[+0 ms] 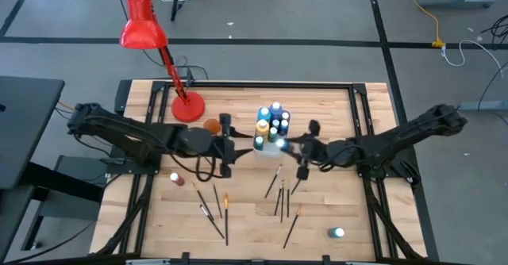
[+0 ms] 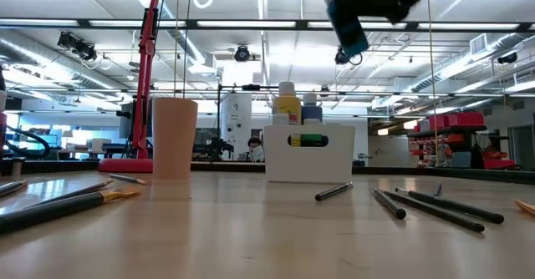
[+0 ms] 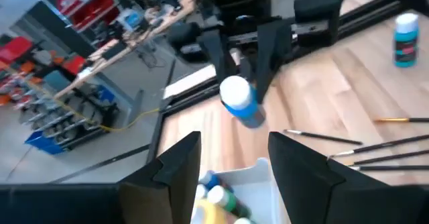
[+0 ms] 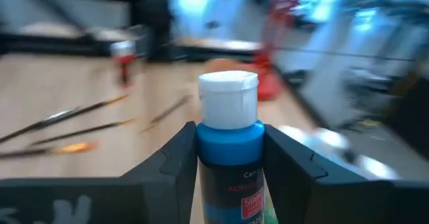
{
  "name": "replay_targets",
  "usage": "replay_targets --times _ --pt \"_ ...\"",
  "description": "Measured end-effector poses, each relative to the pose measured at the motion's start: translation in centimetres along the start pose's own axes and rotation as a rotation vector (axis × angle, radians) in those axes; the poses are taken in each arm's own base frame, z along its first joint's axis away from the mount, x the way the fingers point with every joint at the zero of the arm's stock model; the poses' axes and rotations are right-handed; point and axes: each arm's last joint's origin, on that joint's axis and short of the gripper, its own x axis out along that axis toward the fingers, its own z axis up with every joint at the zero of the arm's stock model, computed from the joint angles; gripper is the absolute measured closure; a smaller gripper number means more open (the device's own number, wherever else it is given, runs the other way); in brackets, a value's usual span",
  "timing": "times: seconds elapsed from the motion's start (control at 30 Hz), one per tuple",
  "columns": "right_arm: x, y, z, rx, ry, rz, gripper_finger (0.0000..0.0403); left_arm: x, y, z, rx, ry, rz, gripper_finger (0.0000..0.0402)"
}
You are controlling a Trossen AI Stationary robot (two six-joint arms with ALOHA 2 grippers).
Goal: Pick & Place Paint Supplies
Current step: Put the small blue paint bottle into the white bin
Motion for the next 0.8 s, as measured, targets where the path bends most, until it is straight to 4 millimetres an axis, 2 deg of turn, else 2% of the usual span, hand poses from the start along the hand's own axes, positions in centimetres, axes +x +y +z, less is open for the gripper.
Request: replay_targets --times 0.13,0.23,0.33,0.63,0.8 --pt "0.6 -0.8 -4.4 0.092 -0.088 -0.193 0.0265 -0.5 0.5 0.2 -0.009 -0.013 0.024 0.0219" --pt "1.2 -1.5 -7.5 0.169 -0.152 -0.230 0.0265 -0.5 0.5 0.2 0.000 -0.009 0.023 0.0220" --pt "2.0 -2.2 -9.7 0.208 -0.166 -0.218 0.0260 -0.4 0.4 0.2 -0.003 -0.012 0.022 0.0220" --pt "5.1 -2.9 -12.7 0.222 -0.090 -0.207 0.0261 -0.4 0.6 0.6 -0.032 -0.053 0.039 0.0221" --pt "6.1 -3.2 -13.1 0.228 -0.095 -0.230 0.0255 -0.4 0.6 0.6 -0.031 -0.050 0.038 0.0221"
